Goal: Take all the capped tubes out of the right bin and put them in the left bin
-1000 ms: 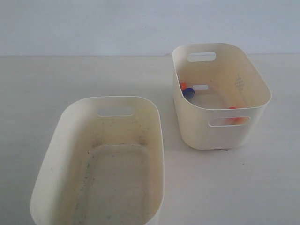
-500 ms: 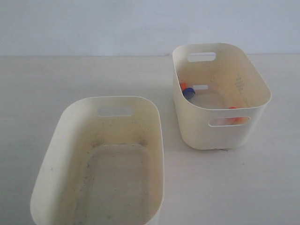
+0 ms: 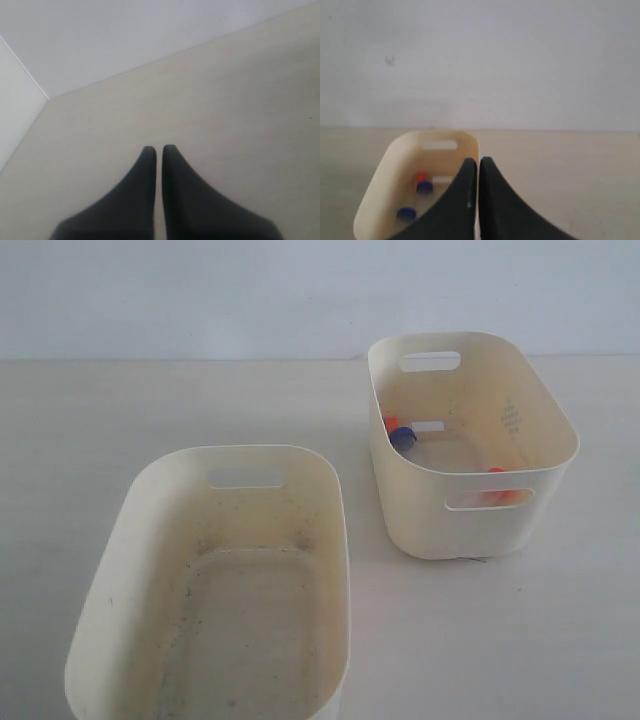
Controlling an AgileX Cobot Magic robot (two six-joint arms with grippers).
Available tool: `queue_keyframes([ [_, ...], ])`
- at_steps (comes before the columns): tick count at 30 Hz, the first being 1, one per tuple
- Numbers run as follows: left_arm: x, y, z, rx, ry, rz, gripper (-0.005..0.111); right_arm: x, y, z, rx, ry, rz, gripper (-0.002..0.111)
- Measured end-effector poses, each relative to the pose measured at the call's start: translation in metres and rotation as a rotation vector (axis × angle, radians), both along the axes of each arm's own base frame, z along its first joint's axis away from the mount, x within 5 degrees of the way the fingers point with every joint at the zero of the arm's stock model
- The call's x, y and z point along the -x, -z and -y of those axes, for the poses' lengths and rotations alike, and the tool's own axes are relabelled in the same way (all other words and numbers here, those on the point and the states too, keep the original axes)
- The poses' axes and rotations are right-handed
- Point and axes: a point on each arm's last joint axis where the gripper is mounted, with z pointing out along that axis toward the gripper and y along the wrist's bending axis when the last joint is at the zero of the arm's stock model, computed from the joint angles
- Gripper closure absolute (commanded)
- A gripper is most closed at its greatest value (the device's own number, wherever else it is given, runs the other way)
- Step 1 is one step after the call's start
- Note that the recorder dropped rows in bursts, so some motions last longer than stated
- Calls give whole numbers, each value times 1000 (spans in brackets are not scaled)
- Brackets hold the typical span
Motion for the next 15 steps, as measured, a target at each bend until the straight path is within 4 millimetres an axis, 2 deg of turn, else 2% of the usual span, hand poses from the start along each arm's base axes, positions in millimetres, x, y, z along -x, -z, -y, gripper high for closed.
queue_keyframes([
  [3, 0, 0, 0, 0, 0, 0, 102, -32, -5, -8, 4, -118, -152, 108],
  [8, 0, 0, 0, 0, 0, 0, 102, -82, -22, -19, -47, -277, -261, 109],
  [15, 0, 0, 0, 0, 0, 0, 102, -118, -25, -20, -63, -314, -358, 109],
])
